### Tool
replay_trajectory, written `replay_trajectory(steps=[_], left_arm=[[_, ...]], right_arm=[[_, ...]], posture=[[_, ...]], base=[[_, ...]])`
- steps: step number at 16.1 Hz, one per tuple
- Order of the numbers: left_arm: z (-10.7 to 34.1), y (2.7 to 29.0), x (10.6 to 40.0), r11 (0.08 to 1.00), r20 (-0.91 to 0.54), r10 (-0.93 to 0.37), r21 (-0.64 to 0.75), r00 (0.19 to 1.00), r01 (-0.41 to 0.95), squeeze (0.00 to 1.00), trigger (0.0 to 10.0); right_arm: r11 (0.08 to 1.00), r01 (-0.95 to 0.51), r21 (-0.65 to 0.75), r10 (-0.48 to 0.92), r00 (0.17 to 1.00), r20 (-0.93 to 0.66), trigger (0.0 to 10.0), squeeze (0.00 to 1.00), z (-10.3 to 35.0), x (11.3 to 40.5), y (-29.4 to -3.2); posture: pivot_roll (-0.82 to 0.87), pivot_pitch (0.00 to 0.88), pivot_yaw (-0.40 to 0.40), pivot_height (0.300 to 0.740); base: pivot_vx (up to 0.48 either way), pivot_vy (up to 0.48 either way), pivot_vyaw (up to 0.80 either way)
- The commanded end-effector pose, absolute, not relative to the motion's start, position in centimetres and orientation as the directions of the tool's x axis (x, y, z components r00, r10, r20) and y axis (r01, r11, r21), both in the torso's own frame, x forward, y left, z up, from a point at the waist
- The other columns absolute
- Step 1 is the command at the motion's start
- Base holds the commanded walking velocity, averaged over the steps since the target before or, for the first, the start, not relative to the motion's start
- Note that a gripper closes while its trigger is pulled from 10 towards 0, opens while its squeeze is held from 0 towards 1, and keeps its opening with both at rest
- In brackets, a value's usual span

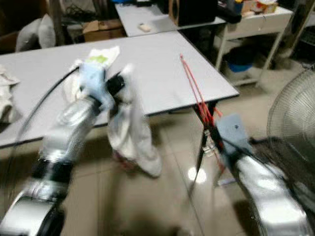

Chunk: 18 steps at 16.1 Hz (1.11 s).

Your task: Hang hanger

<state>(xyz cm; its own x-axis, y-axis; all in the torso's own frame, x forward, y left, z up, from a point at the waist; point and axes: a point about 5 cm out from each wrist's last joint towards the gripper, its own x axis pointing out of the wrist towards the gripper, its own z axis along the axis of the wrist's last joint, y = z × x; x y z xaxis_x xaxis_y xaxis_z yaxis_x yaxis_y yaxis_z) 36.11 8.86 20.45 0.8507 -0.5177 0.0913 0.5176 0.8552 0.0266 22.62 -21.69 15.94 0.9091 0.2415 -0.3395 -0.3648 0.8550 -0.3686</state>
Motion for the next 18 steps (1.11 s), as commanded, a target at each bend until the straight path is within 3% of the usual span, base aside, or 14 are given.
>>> replay_trajectory(steps=[1,4,10,18], left_arm=[[22.2,10.0,37.1,0.866,0.139,-0.5,0.055,0.855,0.497,0.0,10.0],[25.1,10.6,39.6,0.873,0.14,-0.487,0.067,0.862,0.482,0.0,10.0],[29.3,11.3,41.6,0.883,0.194,-0.467,0.143,0.863,0.446,0.0,10.0],[31.8,12.9,41.3,0.855,0.259,-0.518,0.177,0.815,0.487,0.0,10.0]], right_arm=[[0.807,-0.463,-0.366,0.348,0.874,-0.339,10.0,0.0,17.3,21.9,-21.5],[0.682,-0.656,-0.323,0.527,0.747,-0.405,10.0,0.0,20.2,20.0,-22.7],[0.516,-0.824,-0.234,0.677,0.56,-0.478,10.0,0.0,22.3,19.3,-22.8],[0.464,-0.825,-0.323,0.651,0.565,-0.507,10.0,0.0,21.3,24.0,-21.8]], posture=[[-0.02,0.0,0.063,0.723],[-0.03,0.0,0.066,0.723],[-0.03,0.0,0.063,0.723],[-0.01,0.0,0.052,0.723]], base=[[0.379,0.0,0.0],[0.377,0.0,0.0],[0.383,0.0,0.0],[0.387,0.0,0.0]])
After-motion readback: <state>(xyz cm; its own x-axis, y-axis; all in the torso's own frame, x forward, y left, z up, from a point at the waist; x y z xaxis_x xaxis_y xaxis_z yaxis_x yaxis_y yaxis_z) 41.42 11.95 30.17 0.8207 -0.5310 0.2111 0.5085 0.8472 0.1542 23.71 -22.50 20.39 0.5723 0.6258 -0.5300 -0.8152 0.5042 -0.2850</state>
